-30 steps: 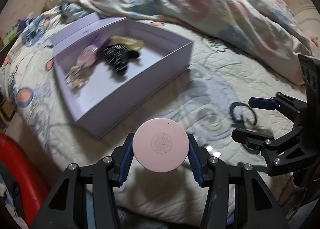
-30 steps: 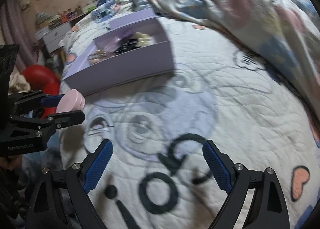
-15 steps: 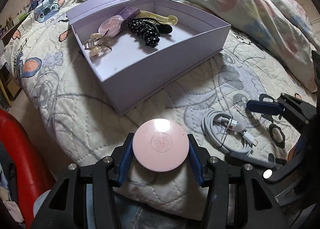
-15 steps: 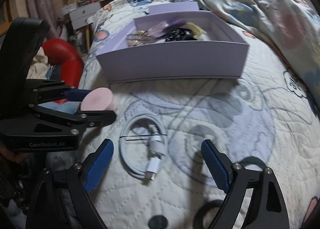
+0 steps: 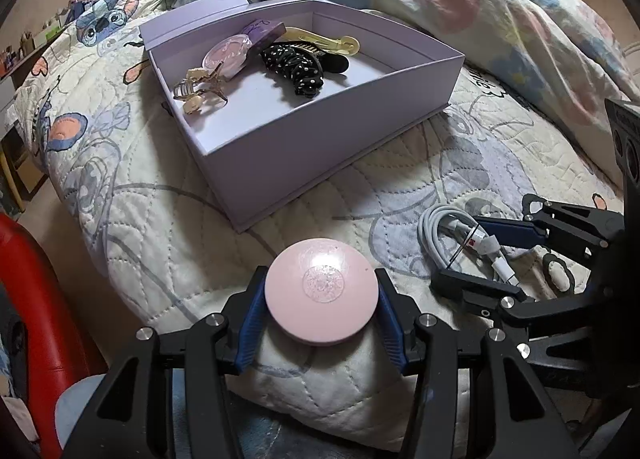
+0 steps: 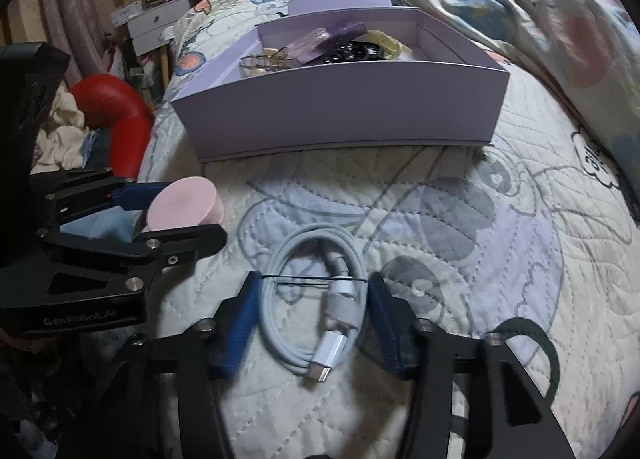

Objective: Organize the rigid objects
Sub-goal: 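Grasp the coiled white cable with the right gripper while the left gripper holds the compact, then carry the compact and cable over the lavender box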

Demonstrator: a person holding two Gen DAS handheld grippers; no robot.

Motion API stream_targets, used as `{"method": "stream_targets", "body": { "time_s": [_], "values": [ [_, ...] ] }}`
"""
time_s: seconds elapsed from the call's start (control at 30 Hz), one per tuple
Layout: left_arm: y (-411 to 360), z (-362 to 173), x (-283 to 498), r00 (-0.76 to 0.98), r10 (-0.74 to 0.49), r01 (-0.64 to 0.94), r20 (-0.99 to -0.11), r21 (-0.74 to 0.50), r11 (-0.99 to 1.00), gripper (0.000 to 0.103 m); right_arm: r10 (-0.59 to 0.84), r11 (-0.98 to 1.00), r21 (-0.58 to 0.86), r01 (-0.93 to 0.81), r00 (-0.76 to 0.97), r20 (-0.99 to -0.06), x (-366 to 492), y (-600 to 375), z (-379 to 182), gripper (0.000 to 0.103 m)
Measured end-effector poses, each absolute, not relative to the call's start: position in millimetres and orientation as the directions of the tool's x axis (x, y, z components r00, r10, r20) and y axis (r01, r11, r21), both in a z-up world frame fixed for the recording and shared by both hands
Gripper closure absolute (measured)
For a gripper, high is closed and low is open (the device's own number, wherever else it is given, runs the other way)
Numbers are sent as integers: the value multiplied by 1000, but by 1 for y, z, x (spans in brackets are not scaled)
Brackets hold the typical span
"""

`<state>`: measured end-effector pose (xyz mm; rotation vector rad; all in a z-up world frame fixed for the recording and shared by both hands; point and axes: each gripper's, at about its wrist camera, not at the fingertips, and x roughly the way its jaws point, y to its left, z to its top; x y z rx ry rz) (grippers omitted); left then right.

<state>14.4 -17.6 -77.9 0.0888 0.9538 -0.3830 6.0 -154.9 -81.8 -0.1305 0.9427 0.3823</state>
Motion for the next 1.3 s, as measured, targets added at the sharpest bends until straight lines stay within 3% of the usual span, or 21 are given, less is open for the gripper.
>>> {"method": "stream_targets", "body": {
  "time_s": [1.3],
  "values": [
    [-16,-25,-12,557,-276,358,-783,-73,931,53,290,932,84,-351,589,-754,-37,-165,-30,53]
  ]
}}
